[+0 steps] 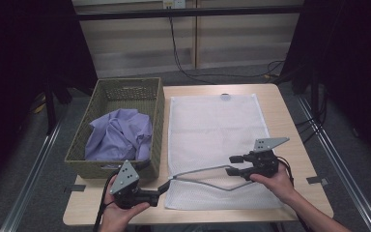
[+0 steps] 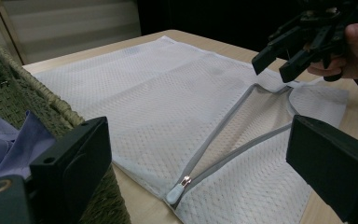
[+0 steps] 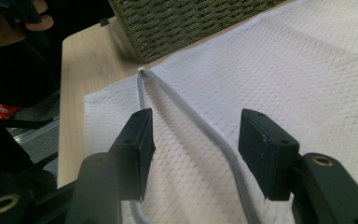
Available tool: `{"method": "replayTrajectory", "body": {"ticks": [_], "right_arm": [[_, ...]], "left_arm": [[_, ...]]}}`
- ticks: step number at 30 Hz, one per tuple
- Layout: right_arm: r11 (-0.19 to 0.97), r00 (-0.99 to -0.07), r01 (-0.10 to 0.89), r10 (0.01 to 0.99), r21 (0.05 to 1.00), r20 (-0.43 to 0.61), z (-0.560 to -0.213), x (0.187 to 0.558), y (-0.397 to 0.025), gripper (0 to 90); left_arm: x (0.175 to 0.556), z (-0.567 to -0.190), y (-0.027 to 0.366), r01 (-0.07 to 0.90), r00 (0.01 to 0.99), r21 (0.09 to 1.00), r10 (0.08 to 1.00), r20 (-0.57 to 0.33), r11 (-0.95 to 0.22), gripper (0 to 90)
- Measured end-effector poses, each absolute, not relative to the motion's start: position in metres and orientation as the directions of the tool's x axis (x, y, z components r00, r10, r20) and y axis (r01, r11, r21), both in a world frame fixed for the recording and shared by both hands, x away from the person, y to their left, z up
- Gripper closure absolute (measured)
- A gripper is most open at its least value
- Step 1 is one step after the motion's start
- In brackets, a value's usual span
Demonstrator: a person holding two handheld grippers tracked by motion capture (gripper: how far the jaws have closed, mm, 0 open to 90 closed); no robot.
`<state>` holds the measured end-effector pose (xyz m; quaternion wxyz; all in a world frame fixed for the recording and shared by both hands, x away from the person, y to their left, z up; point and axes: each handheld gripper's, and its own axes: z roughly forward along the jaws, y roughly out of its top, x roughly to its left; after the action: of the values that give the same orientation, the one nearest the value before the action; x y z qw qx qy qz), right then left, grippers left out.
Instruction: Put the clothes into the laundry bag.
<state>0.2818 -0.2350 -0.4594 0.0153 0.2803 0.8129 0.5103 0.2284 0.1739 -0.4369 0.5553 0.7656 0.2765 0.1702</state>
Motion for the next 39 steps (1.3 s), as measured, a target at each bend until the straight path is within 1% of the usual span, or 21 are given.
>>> {"method": "replayTrajectory", "body": {"ticks": [1, 6, 7, 10, 18, 19, 20, 21, 22, 23, 24, 25, 26, 27, 29, 31, 32, 33, 38, 39], "right_arm": [[0.343, -0.847, 0.438, 0.469, 0.831, 0.252, -0.459, 0.286, -0.231, 46.4], [0.351, -0.843, 0.447, 0.473, 0.823, 0.256, -0.466, 0.293, -0.228, 49.3], [0.342, -0.836, 0.462, 0.477, 0.818, 0.272, -0.471, 0.295, -0.230, 50.6], [0.355, -0.829, 0.476, 0.488, 0.805, 0.275, -0.476, 0.296, -0.229, 52.6], [0.409, -0.821, 0.502, 0.503, 0.762, 0.270, -0.492, 0.301, -0.226, 53.7], [0.405, -0.814, 0.513, 0.510, 0.757, 0.279, -0.495, 0.303, -0.226, 58.2], [0.405, -0.814, 0.513, 0.510, 0.757, 0.279, -0.495, 0.303, -0.226, 58.2], [0.403, -0.810, 0.523, 0.509, 0.751, 0.291, -0.497, 0.305, -0.227, 62.7], [0.403, -0.810, 0.523, 0.509, 0.751, 0.291, -0.497, 0.305, -0.227, 62.7], [0.408, -0.808, 0.530, 0.510, 0.744, 0.295, -0.500, 0.306, -0.227, 67.7], [0.408, -0.808, 0.530, 0.510, 0.744, 0.295, -0.500, 0.306, -0.227, 67.7], [0.413, -0.805, 0.535, 0.513, 0.737, 0.296, -0.501, 0.307, -0.226, 72.2], [0.413, -0.805, 0.535, 0.513, 0.737, 0.296, -0.501, 0.307, -0.226, 72.2], [0.409, -0.801, 0.541, 0.515, 0.734, 0.304, -0.502, 0.308, -0.226, 75.1], [0.405, -0.798, 0.546, 0.517, 0.733, 0.309, -0.503, 0.308, -0.227, 75.8], [0.395, -0.792, 0.557, 0.519, 0.731, 0.323, -0.504, 0.310, -0.229, 82.3], [0.395, -0.792, 0.557, 0.519, 0.731, 0.323, -0.504, 0.310, -0.229, 82.3], [0.392, -0.790, 0.560, 0.519, 0.730, 0.327, -0.504, 0.311, -0.230, 84.9], [0.388, -0.792, 0.553, 0.520, 0.737, 0.320, -0.501, 0.310, -0.231, 85.8], [0.385, -0.792, 0.552, 0.520, 0.740, 0.319, -0.500, 0.309, -0.231, 85.8]], "left_arm": [[0.228, -0.437, 0.174, 0.235, 0.789, 0.945, 0.612, -0.049, -0.227, 6.6], [0.229, -0.437, 0.175, 0.236, 0.793, 0.940, 0.608, -0.039, -0.248, 6.6], [0.229, -0.437, 0.174, 0.234, 0.795, 0.941, 0.606, -0.040, -0.244, 6.6], [0.228, -0.437, 0.174, 0.239, 0.791, 0.939, 0.611, -0.040, -0.248, 6.6], [0.229, -0.437, 0.175, 0.241, 0.797, 0.939, 0.602, -0.047, -0.246, 6.6], [0.229, -0.437, 0.174, 0.245, 0.795, 0.938, 0.604, -0.051, -0.244, 6.6], [0.229, -0.437, 0.174, 0.245, 0.795, 0.938, 0.604, -0.051, -0.244, 6.6], [0.228, -0.437, 0.174, 0.250, 0.792, 0.935, 0.609, -0.047, -0.252, 6.6], [0.228, -0.437, 0.174, 0.250, 0.792, 0.935, 0.609, -0.047, -0.252, 6.6], [0.228, -0.438, 0.173, 0.245, 0.793, 0.938, 0.607, -0.048, -0.246, 6.6], [0.228, -0.438, 0.173, 0.245, 0.793, 0.938, 0.607, -0.048, -0.246, 6.6], [0.228, -0.438, 0.174, 0.242, 0.795, 0.938, 0.605, -0.046, -0.246, 6.6], [0.228, -0.438, 0.174, 0.242, 0.795, 0.938, 0.605, -0.046, -0.246, 6.6], [0.229, -0.437, 0.175, 0.242, 0.795, 0.937, 0.605, -0.044, -0.250, 6.6], [0.228, -0.437, 0.175, 0.242, 0.794, 0.938, 0.606, -0.043, -0.250, 6.6], [0.229, -0.437, 0.174, 0.238, 0.796, 0.941, 0.603, -0.048, -0.239, 7.2], [0.229, -0.437, 0.174, 0.238, 0.796, 0.941, 0.603, -0.048, -0.239, 7.2], [0.228, -0.437, 0.174, 0.242, 0.796, 0.939, 0.603, -0.049, -0.243, 7.2], [0.229, -0.437, 0.174, 0.243, 0.800, 0.940, 0.598, -0.055, -0.238, 7.2], [0.228, -0.437, 0.175, 0.244, 0.794, 0.937, 0.606, -0.045, -0.250, 7.2]]}}
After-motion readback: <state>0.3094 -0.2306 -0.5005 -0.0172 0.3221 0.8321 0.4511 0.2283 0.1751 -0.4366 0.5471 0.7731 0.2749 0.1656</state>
